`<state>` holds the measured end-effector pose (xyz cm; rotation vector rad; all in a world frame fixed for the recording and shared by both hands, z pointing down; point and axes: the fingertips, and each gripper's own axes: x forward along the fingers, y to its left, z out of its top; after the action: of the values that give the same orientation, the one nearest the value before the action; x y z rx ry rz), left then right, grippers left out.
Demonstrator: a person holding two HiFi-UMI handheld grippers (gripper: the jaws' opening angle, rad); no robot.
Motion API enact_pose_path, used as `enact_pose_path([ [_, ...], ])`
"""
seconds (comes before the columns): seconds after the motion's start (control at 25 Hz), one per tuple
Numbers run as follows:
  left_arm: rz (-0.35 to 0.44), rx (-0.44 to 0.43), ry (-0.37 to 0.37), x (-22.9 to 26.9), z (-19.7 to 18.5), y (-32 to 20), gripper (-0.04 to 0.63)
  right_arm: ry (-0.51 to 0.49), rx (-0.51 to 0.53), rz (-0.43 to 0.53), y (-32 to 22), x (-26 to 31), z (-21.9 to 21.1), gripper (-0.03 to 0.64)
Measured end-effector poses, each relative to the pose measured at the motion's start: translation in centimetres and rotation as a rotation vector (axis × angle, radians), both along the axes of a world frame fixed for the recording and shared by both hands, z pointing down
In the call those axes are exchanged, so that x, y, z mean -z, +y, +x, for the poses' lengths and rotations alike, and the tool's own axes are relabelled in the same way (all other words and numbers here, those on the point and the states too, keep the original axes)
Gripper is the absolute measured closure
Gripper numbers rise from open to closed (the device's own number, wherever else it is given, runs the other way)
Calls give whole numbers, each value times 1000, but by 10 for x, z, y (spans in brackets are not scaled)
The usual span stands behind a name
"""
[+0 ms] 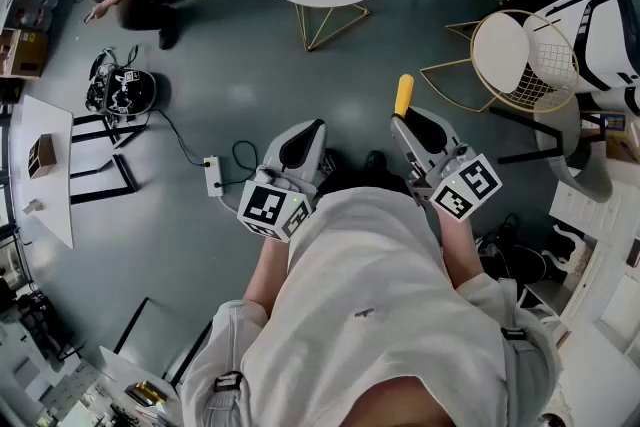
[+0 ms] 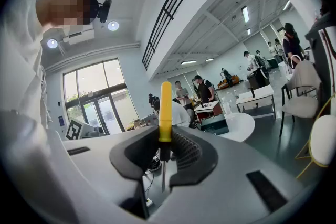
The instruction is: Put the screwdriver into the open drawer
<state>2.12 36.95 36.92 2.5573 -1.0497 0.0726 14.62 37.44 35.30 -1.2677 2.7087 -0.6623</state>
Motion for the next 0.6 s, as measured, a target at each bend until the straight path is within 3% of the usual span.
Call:
enact_pose_path([
  [0.6,15,-5,-14,0,-31,-12,584,9,7,13,-7,2,-32,537],
])
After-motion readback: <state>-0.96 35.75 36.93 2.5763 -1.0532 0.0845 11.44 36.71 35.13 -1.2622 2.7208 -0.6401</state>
